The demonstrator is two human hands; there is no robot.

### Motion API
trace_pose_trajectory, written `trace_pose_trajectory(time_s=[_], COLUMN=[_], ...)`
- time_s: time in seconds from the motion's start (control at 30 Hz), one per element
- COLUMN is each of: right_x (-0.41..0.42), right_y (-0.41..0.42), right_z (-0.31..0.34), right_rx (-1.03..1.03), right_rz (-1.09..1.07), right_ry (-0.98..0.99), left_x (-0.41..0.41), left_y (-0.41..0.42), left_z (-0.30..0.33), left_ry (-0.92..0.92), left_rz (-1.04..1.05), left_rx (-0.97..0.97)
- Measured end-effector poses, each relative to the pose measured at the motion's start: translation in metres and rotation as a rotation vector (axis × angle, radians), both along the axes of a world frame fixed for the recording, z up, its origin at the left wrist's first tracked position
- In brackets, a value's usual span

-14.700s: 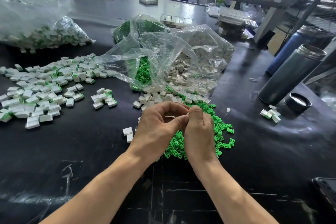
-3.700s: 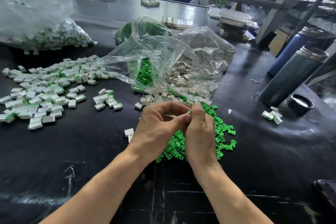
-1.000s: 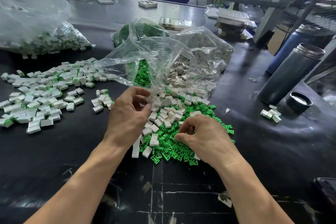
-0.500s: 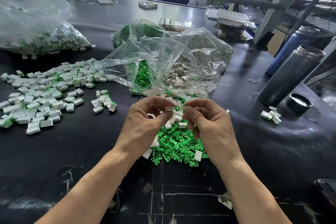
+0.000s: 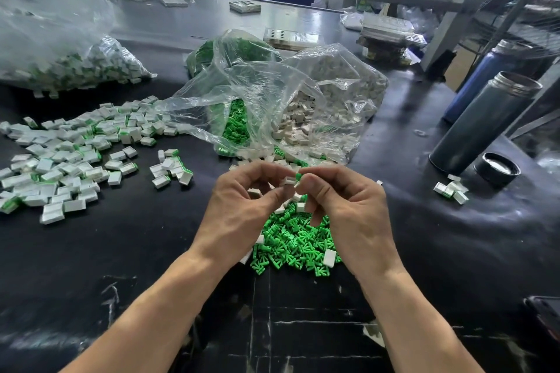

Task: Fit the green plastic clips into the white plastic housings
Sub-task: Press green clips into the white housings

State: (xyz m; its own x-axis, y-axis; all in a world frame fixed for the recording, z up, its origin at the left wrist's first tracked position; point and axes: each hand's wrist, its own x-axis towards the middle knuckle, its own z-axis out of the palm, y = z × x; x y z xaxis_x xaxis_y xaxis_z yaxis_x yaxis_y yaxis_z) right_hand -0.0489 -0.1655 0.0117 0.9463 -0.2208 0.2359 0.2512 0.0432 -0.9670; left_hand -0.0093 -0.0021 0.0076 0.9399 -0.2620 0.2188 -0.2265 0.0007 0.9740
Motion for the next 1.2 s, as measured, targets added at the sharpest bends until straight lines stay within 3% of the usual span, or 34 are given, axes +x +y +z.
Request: trace_pose_trajectory(time_s=[0.6,1.2], right_x=[-0.0007,-0.0021], right_y=[-0.0029,0.0019], right_z=[-0.0006,-0.0032], right_rx=[-0.263,-0.293], right_rz=[-0.046,-0.083], right_ry=[0.021,0.064], left_x=[-0.0048,-0.0041], left_y=[0.0005,-0.0015], left_z=[0.0046,0.002], left_ry=[0.021,0.083], left_rz=[0.042,0.015], left_rx=[0.082,-0.049])
